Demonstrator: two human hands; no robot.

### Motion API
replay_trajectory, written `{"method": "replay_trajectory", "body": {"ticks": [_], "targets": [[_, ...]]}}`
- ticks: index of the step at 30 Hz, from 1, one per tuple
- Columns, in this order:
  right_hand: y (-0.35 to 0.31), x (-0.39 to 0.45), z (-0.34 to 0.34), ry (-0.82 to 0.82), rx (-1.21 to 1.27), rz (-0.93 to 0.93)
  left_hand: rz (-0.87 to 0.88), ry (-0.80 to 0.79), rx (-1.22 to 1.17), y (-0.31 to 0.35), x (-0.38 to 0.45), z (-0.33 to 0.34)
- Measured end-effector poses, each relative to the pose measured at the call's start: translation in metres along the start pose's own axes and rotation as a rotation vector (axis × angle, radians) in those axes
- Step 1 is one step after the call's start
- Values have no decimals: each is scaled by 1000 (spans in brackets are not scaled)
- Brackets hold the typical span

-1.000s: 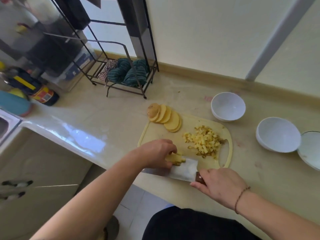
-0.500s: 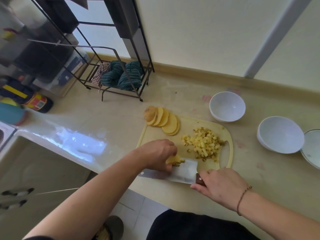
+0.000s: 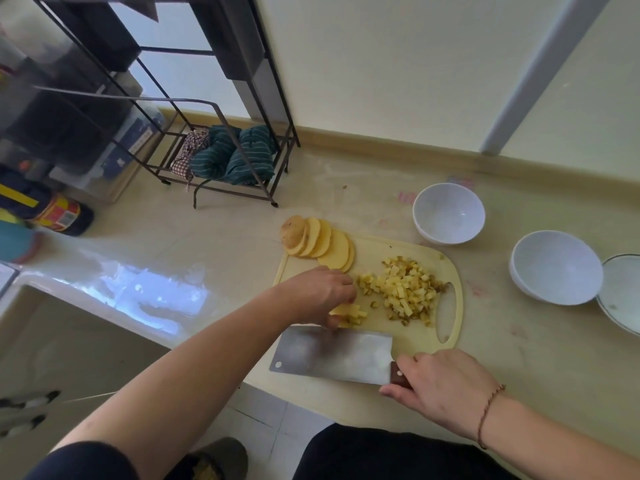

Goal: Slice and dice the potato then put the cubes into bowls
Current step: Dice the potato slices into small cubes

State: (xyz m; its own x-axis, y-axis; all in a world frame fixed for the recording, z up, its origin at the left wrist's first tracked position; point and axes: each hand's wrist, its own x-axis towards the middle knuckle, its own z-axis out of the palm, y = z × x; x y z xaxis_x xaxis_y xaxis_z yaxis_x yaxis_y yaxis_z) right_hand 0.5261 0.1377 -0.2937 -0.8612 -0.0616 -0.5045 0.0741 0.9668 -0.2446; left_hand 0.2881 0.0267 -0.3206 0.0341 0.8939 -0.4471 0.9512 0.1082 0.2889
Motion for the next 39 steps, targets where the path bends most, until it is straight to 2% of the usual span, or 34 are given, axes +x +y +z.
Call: {"method": "replay_trajectory", "body": {"ticks": [6,11,16,20,24,26,29,33,35,39], "targets": [[13,-23,2,-58,67,28,52,168,2,-10,0,5],[27,-52,15,-15,83,79,26,248,-87,-9,-4,9],[38,-70,34,54,163,194,-60,263,-255,-1,-9,13],[47,-83,47,108,334,259,-103,245,-179,4,-16,25],[46,-102,52,93,400,342,-97,262,-190,6,-21,34],[49,-111,61,164,398,411,-100,262,-179,5,-21,36],[45,-114,66,202,554,551,-95,304,-187,5,-20,40],[19,-100,47,205,813,472,-109,400,-226,7,-25,54],[5,-85,33,170,1032,461,-139,452,-261,11,-28,62],[-16,-53,15,88,1390,516,-211,513,-265,16,-28,72]]}}
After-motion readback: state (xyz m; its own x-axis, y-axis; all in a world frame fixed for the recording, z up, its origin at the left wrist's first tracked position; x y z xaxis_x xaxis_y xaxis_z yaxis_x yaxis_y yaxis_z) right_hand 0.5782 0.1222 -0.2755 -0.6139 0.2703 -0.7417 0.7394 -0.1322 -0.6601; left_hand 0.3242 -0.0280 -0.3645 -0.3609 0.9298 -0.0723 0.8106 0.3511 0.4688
